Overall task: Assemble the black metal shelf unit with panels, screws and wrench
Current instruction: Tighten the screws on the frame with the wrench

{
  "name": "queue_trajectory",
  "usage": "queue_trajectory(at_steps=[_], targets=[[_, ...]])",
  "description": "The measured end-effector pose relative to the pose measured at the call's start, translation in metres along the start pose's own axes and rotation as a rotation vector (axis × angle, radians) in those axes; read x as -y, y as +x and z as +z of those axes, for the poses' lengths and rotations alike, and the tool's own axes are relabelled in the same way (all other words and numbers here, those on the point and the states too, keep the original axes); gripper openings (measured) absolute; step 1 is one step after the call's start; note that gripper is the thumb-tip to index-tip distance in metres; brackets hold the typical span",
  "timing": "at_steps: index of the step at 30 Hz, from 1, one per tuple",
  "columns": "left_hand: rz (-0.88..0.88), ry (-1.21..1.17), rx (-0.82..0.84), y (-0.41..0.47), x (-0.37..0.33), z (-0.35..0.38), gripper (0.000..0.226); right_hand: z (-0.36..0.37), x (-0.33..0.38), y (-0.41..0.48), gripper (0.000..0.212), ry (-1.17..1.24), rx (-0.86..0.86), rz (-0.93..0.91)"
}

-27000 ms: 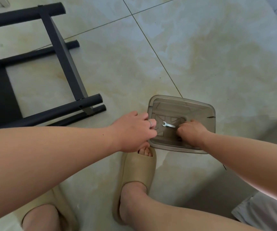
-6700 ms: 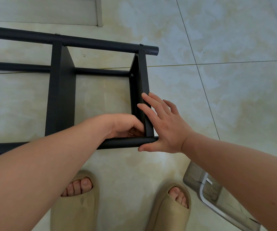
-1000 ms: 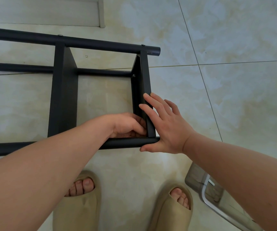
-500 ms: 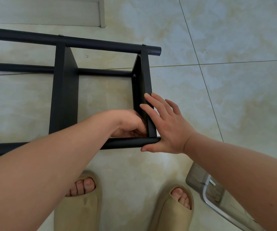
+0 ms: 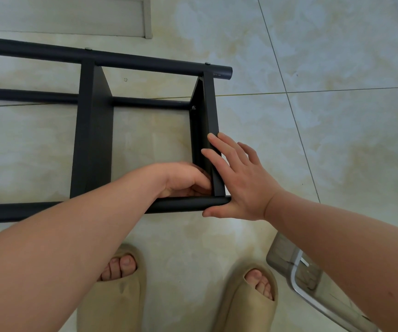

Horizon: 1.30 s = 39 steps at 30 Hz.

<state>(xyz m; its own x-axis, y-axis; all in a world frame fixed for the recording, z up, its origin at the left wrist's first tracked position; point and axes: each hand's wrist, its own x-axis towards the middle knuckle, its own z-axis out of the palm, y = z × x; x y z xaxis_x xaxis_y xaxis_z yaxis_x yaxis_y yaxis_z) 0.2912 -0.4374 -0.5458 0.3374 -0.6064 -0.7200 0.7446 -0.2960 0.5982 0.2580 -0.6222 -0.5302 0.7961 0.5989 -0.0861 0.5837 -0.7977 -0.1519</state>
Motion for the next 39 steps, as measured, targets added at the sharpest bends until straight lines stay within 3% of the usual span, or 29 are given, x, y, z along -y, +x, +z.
queue_trajectory(at_steps=[20,28,39], targets=[[0.033,-0.016,0.003,0.007,0.004,-0.001,0.019,0.001,0.0,0.0,0.115,0.011,0.01,0.006],[0.036,0.081,-0.014,0.008,0.008,-0.003,0.015,0.002,0.0,0.0,0.116,0.006,-0.007,0.003],[0.034,0.003,0.039,0.008,0.007,-0.006,0.017,0.001,0.0,-0.001,0.116,0.0,0.015,0.008]])
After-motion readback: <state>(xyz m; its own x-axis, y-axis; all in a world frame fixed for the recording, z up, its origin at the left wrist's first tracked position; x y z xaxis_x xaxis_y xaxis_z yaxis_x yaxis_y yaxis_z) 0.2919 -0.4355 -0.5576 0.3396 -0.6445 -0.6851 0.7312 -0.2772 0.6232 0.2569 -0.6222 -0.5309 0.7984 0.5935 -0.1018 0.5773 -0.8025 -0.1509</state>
